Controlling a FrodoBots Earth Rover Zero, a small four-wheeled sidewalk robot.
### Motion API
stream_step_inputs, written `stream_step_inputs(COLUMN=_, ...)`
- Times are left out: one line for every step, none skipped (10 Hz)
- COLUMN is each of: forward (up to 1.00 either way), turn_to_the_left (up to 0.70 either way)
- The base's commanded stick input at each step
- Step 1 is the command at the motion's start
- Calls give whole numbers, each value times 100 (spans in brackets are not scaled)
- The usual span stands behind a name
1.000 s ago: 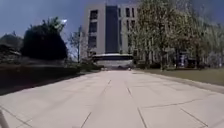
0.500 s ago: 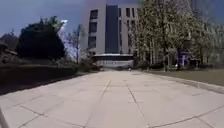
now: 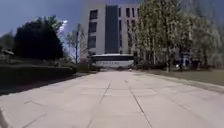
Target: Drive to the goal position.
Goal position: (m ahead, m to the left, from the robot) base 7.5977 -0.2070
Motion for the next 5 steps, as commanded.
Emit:
stream_step_inputs(forward=100, turn_to_the_left=0)
stream_step_inputs(forward=100, turn_to_the_left=0)
stream_step_inputs(forward=100, turn_to_the_left=0)
stream_step_inputs(forward=100, turn_to_the_left=0)
stream_step_inputs(forward=100, turn_to_the_left=0)
